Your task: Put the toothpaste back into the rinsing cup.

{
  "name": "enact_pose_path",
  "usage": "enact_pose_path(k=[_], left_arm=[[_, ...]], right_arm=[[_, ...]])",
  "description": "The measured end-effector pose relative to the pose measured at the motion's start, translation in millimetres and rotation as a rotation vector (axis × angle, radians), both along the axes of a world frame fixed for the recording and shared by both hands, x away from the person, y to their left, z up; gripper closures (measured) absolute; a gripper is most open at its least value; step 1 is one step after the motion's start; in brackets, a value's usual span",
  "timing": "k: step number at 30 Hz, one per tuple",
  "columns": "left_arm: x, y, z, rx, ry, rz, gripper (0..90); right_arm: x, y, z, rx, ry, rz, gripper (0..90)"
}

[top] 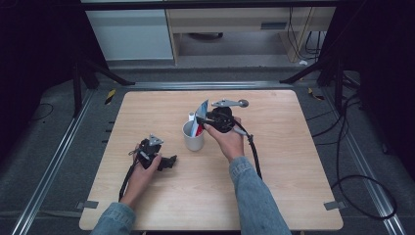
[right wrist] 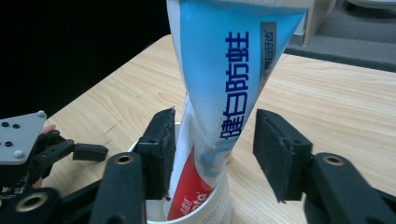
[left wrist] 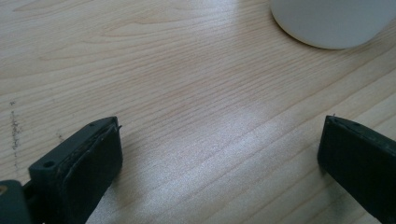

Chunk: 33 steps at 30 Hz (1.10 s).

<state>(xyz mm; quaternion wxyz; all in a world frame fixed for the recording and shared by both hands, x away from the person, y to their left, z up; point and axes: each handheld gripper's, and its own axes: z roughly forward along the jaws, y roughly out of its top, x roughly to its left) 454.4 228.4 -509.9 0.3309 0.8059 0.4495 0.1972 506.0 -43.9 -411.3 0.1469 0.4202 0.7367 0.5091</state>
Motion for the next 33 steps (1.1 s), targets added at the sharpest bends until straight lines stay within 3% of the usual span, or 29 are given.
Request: enact_pose_path(k=[14,20,33], left_arm=[[0.0,-0.2,-0.1,-0.002,-0.001,0.002,0.0],[0.0,0.0,0.0,0.000,0.000,0.000,0.0],[0.0,-0.2,-0.1,-0.002,-0.001,0.002,0.0]], right_arm=[[-0.3,2.7,1.9,-0.017,-0.026,-0.069,20.2],[-0.8,2.9,2.3,-0.033,-0.026,-0.088,13.7],[-9.7,4.8,8.1,-0.050,-0.066,-0.092,9.2]])
